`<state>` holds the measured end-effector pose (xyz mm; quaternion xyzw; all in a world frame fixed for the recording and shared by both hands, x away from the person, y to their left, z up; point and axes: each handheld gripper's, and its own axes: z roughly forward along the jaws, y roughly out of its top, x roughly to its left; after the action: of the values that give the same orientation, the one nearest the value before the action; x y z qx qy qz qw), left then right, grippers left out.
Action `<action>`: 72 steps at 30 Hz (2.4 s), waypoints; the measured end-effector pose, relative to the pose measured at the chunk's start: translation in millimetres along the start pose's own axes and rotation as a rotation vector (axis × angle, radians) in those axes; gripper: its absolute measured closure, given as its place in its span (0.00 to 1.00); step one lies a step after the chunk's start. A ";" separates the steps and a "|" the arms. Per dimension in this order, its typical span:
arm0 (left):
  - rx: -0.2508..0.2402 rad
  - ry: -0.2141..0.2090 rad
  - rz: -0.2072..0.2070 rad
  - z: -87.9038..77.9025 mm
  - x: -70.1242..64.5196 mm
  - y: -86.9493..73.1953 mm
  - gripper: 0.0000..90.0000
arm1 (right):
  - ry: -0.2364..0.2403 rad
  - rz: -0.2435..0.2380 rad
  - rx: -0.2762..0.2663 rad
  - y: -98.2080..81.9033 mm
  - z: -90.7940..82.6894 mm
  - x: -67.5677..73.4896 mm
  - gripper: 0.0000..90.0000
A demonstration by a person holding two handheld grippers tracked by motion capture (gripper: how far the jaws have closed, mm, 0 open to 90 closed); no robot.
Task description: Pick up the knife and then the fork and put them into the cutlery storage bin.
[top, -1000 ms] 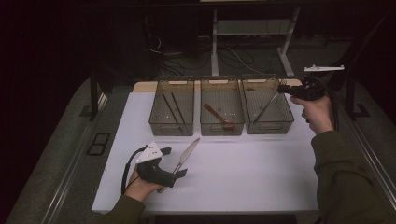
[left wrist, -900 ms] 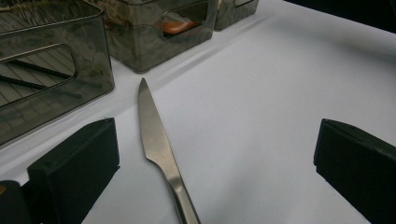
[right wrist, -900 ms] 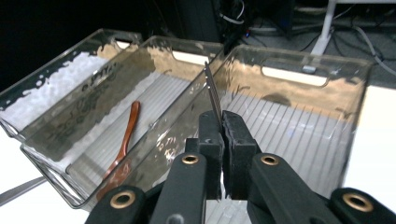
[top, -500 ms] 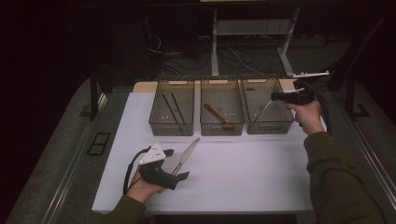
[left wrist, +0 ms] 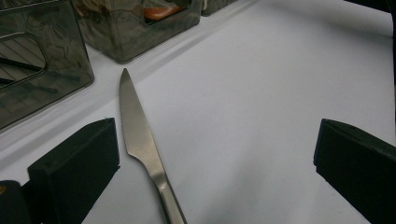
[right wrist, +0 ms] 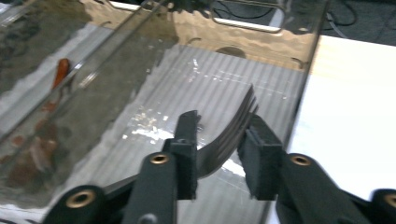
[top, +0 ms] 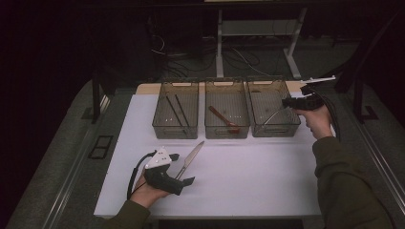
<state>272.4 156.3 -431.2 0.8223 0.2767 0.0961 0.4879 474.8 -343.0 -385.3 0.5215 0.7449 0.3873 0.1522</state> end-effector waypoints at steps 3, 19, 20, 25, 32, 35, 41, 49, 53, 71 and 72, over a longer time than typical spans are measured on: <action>0.000 0.000 0.000 0.1 -0.1 0.0 0.00 | -0.021 0.003 -0.010 -3.1 -3.3 -3.3 0.66; 0.011 0.000 -0.002 -0.3 1.0 -0.4 0.00 | 0.020 -0.049 -0.076 -19.5 -36.1 1.1 0.38; 0.010 0.002 -0.001 -0.1 0.9 -0.4 0.00 | 0.039 -0.050 -0.075 -21.8 -39.6 4.3 0.38; 0.016 0.013 -0.005 0.0 0.6 -0.2 0.00 | 0.091 -0.099 -0.099 -33.7 -56.1 24.2 0.32; 0.031 0.045 -0.009 -0.9 0.6 -0.5 0.01 | 0.159 -0.166 -0.112 -56.6 -68.3 54.2 0.27; 0.032 0.064 -0.016 -2.0 1.9 -0.5 0.03 | 0.196 -0.180 -0.113 -70.7 -71.9 66.4 0.27; 0.052 0.102 -0.043 -4.4 5.2 -1.4 0.11 | 0.216 -0.211 -0.109 -101.4 -77.4 87.2 0.27; 0.071 0.115 -0.075 -6.9 9.1 -1.9 0.26 | 0.250 -0.225 -0.101 -139.1 -79.7 104.5 0.24; 0.109 0.124 -0.074 -5.6 9.3 -1.8 0.42 | 0.255 -0.232 -0.103 -152.8 -80.8 108.1 0.23; 0.242 0.154 -0.146 10.3 9.0 -10.6 0.80 | 0.239 -0.252 -0.070 -168.1 -79.9 110.8 0.23; 0.244 0.162 -0.141 10.8 7.8 -10.4 0.81 | 0.239 -0.253 -0.070 -168.1 -79.9 110.7 0.23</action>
<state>279.6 156.4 -446.4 0.8437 0.3816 0.0934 0.3659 268.2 -303.6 -437.1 0.3684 0.8033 0.4501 0.1283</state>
